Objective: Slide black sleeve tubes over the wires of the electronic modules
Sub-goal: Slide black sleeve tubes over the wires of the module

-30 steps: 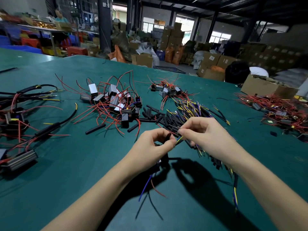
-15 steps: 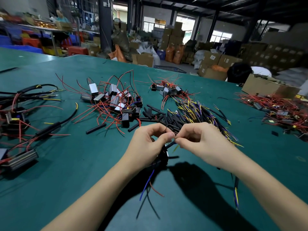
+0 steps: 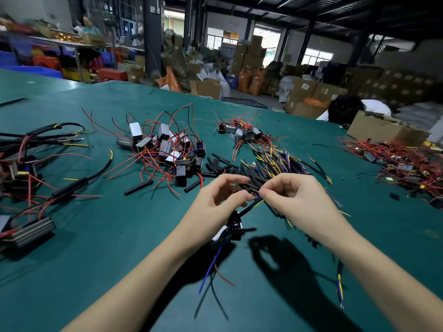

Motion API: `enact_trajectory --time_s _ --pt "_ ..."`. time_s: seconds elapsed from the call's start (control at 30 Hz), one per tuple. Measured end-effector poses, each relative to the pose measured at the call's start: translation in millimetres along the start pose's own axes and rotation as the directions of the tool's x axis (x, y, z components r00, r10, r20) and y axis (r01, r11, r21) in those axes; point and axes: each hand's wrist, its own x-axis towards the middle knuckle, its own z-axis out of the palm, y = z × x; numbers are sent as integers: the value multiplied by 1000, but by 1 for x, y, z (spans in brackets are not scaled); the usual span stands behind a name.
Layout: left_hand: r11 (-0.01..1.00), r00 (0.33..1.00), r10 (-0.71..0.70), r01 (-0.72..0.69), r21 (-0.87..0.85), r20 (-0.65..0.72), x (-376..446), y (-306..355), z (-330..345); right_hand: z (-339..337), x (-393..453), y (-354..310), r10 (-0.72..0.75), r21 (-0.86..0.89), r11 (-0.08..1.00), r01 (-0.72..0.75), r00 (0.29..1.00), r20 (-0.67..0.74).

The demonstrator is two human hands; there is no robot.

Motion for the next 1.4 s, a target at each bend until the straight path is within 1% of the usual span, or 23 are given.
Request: enact_trajectory --time_s 0.07,0.13,0.17,0.23,0.33,0.43,0.53,0.67,0.83,0.93,1.03,1.13,1.27,1.33,1.4 --pt "997 999 -47 46 -58 -25 0 -2 0 -2 1 0 48 46 998 -49 999 15" --pt "993 998 -63 60 -98 -29 0 -3 -1 -4 1 -1 78 117 990 -83 996 47" --pt "995 998 -52 49 -92 -24 0 -3 -2 -5 1 -1 85 139 986 -94 994 66" --pt "999 1000 -7 7 -50 -9 1 -4 -5 -4 0 -3 80 127 988 -93 992 99" --pt "999 999 45 -45 -4 3 1 -4 -7 -2 0 -5 56 90 994 -69 989 137" --pt "994 996 94 -94 58 -7 2 -5 -7 1 -1 -7 -1 62 998 -9 985 171" --pt "986 993 120 -120 113 3 2 -5 -8 6 0 -8 -50 89 995 36 985 165" --pt "990 993 114 -115 84 18 2 -4 -8 8 5 -6 -30 93 996 19 993 117" --pt "995 995 98 -98 23 12 2 -2 -7 6 8 -6 -35 65 998 27 992 121" --pt "994 995 104 -103 34 -13 3 -2 -6 5 8 -7 -65 56 997 58 988 138" --pt "993 994 103 -101 57 -26 4 -1 -5 5 7 -9 -131 54 991 125 980 149" --pt "997 998 65 -64 34 -26 4 1 -7 5 5 -10 -232 -25 971 237 964 127" --pt "994 996 -88 87 -62 -14 5 2 -6 2 5 -8 -374 -215 896 389 921 107" --pt "979 987 -160 159 -125 3 6 3 -4 2 4 -7 -429 -343 828 444 895 122" --pt "963 978 -210 210 -170 19 6 3 -4 1 2 -8 -499 -464 730 503 855 142"
